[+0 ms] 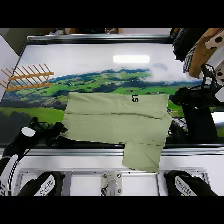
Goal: Fold the clothes and pants, and hang the long-sleeved shirts on hangers.
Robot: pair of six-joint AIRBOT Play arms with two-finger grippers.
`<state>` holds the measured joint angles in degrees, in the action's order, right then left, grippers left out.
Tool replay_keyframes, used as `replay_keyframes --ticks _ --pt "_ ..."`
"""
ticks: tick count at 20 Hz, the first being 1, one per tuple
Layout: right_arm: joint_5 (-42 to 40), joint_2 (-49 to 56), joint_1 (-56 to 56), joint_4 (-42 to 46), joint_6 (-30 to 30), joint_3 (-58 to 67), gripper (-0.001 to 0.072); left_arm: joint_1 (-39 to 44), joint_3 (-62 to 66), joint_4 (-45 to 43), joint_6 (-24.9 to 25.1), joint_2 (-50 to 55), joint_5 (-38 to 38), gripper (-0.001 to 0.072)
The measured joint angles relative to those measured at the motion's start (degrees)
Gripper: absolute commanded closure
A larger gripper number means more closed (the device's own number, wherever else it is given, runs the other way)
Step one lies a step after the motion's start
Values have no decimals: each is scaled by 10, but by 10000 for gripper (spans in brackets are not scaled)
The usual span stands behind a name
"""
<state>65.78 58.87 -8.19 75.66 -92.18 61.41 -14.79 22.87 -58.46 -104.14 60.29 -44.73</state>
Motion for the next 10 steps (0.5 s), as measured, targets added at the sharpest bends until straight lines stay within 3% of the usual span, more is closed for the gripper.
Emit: replay_keyframes --ticks 5,10 --pt "56 -20 -40 1 10 -56 204 28 23 -4 -4 12 9 695" --pt "82 -66 -127 -3 17 -236 204 35 28 -5 26 -32 -6 695"
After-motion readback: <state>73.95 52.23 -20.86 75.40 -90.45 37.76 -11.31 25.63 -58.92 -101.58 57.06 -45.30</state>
